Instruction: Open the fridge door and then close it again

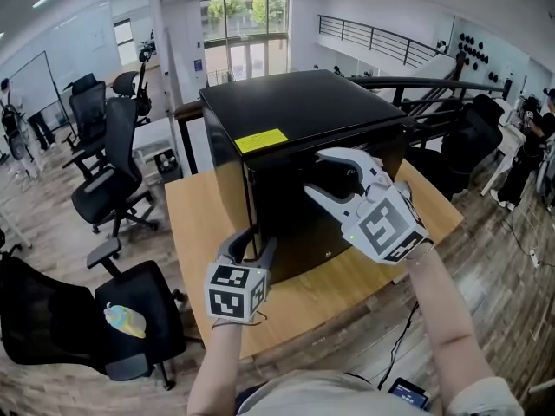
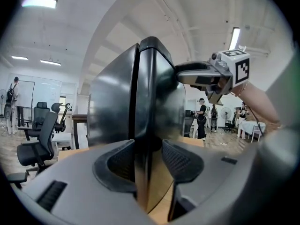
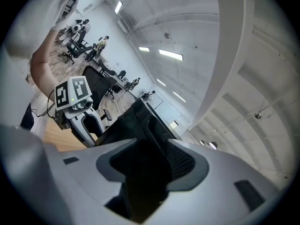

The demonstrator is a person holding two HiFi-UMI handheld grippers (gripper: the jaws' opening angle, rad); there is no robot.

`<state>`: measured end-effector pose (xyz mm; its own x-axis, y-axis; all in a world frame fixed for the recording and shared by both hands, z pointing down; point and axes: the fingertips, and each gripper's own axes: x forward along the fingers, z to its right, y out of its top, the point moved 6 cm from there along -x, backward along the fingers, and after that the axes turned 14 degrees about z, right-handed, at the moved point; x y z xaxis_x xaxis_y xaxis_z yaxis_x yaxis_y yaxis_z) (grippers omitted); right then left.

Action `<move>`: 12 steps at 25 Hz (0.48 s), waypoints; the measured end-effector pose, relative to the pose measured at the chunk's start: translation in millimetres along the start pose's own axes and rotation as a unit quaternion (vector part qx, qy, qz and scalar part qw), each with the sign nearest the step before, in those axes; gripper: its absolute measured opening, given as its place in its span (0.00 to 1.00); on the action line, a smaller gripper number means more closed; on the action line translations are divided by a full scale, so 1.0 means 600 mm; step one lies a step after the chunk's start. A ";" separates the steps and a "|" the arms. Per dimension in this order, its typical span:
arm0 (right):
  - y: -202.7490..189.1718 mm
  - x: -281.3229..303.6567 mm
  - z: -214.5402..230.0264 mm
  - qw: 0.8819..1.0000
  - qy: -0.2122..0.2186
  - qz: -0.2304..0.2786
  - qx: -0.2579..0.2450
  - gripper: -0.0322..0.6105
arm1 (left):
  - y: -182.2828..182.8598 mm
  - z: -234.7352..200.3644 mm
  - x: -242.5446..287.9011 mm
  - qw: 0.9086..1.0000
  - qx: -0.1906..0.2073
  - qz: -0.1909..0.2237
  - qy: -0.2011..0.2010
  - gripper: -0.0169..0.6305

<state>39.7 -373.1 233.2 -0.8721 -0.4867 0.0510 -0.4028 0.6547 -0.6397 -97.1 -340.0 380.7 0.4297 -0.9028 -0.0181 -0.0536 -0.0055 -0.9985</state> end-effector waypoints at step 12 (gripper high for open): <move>-0.001 -0.001 0.006 1.000 -0.008 0.018 0.020 0.34 | 0.001 -0.002 0.006 0.999 0.003 -0.013 -0.034 0.27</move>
<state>41.6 -375.3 231.0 -0.8810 -0.4729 0.0164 -0.3604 0.6481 -0.6709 -96.7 -343.9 380.2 0.4908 -0.8712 0.0052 -0.0362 -0.0263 -0.9990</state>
